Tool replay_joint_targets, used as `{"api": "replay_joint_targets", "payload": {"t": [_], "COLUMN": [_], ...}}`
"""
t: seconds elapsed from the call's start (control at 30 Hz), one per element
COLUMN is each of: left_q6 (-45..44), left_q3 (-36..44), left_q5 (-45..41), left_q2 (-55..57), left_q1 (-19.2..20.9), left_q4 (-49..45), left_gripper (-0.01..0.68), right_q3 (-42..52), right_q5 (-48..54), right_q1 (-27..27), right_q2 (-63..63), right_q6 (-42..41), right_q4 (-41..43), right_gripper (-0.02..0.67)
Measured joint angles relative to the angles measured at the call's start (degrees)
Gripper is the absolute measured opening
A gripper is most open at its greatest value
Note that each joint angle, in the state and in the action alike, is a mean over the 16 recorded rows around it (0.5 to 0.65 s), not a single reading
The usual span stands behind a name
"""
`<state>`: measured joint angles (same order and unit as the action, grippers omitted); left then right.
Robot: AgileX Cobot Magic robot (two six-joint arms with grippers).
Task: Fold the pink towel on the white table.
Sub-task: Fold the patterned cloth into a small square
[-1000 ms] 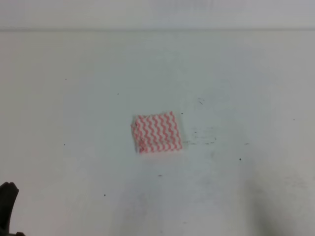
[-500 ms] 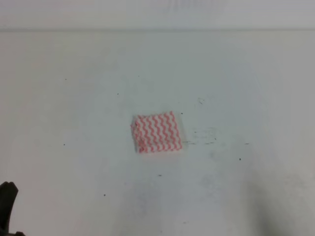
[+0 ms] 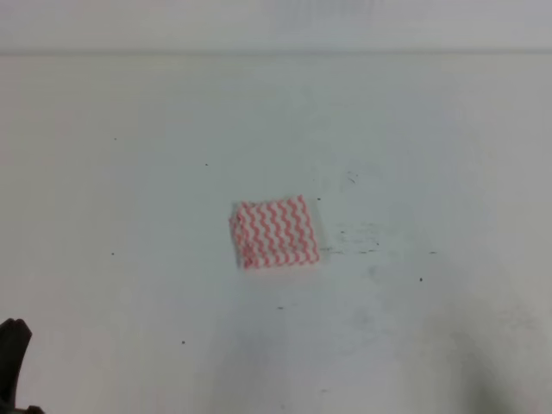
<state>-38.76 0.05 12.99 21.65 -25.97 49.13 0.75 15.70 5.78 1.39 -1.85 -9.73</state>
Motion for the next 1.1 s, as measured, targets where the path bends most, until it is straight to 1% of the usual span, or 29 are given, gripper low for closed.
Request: {"api": "replay_joint_targets", "payload": {"t": [0.77, 0.93, 1.1], "left_q6": [-0.89, 1.01, 8.18], "left_q3": [-0.01, -0.01, -0.01], "left_q5": [0.54, 0.64, -0.05], "left_q2": [-0.11, -0.5, -1.94], "left_q1": [0.0, 0.07, 1.41], "left_q4": [-1.0, -7.47, -20.07], "left_gripper": [-0.005, -0.004, -0.004], "right_q3": [-0.4, -0.32, -0.01], "right_q5": [0.31, 0.26, 0.06], "right_q1": [-0.03, -0.03, 0.0], "right_q2": [-0.23, -0.2, 0.0], "right_q6": [0.12, 0.13, 0.18], "right_q4": [-0.08, -0.06, 0.03], "right_gripper": [-0.018, -0.018, -0.018]}}
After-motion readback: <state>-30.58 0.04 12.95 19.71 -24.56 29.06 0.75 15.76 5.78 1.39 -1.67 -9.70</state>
